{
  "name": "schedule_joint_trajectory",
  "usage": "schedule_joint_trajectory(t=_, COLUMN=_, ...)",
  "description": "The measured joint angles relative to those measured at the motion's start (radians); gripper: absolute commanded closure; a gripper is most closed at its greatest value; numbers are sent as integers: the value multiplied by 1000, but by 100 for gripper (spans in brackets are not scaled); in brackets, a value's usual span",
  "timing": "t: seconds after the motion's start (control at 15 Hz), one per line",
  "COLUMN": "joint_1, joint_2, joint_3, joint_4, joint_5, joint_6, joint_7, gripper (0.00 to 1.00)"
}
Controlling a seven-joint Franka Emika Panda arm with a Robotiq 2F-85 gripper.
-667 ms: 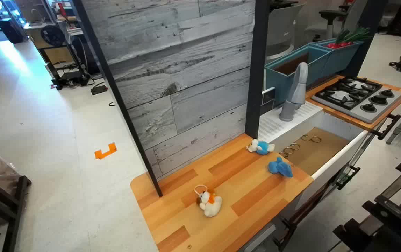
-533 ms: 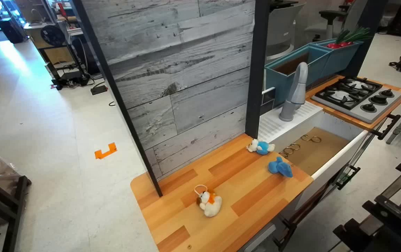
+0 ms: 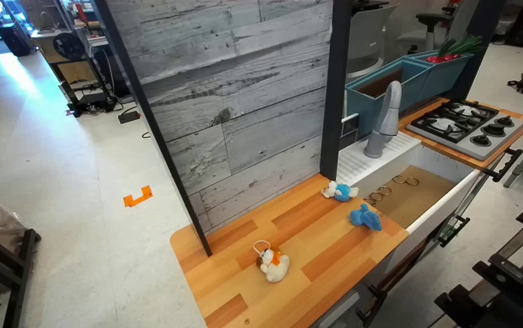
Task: Pick up the bear plush toy and put it on the right side of the counter
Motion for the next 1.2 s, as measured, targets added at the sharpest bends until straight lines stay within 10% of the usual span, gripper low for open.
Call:
schedule_joint_trajectory(t=0.53, joint_1=2, joint_2=99, joint_3=-1, joint_4=-8, joint_5=-9, joint_6=118, joint_7=2, gripper=0)
schedule_joint_trajectory(t=1.2, joint_1=1, joint_2=607, joint_3=6, joint_4=17, joint_5=-291, joint_6=558, joint_7=176, gripper=0)
